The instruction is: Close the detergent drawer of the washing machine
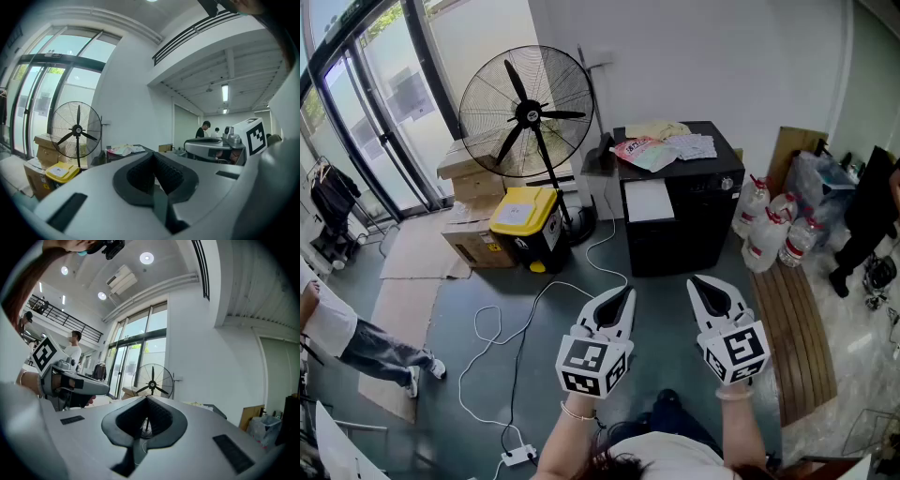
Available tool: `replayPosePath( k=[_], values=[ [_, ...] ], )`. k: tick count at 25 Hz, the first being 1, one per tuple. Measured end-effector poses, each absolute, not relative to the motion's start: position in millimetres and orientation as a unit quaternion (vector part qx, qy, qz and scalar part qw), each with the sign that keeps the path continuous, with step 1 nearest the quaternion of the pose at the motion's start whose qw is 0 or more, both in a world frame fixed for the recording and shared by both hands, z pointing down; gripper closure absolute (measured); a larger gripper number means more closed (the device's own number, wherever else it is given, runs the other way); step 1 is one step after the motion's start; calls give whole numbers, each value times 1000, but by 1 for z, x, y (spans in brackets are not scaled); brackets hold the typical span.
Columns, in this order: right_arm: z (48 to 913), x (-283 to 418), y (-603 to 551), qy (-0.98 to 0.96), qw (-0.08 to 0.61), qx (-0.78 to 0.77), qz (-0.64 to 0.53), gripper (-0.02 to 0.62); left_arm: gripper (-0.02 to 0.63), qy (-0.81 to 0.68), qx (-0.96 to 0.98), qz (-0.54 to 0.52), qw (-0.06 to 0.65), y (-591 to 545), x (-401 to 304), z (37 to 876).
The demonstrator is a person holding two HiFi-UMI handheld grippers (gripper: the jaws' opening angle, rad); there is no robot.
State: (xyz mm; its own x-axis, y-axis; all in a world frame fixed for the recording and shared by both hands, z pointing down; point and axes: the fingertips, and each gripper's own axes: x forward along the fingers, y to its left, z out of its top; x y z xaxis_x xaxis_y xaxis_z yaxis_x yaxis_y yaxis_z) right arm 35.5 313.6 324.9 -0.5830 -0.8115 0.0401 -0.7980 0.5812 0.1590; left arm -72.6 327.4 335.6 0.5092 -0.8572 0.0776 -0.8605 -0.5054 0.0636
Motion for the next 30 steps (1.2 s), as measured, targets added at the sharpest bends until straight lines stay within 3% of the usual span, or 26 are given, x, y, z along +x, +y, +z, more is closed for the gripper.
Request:
replayPosePath(
  k=[21, 30],
  values=[
    [353, 64, 249, -911, 47, 410, -26, 564, 587, -505, 860, 30, 65, 253, -33, 362],
    [367, 82, 194, -916, 55, 398, -17, 503, 584, -526, 847, 27, 74, 208, -23, 374]
  ],
)
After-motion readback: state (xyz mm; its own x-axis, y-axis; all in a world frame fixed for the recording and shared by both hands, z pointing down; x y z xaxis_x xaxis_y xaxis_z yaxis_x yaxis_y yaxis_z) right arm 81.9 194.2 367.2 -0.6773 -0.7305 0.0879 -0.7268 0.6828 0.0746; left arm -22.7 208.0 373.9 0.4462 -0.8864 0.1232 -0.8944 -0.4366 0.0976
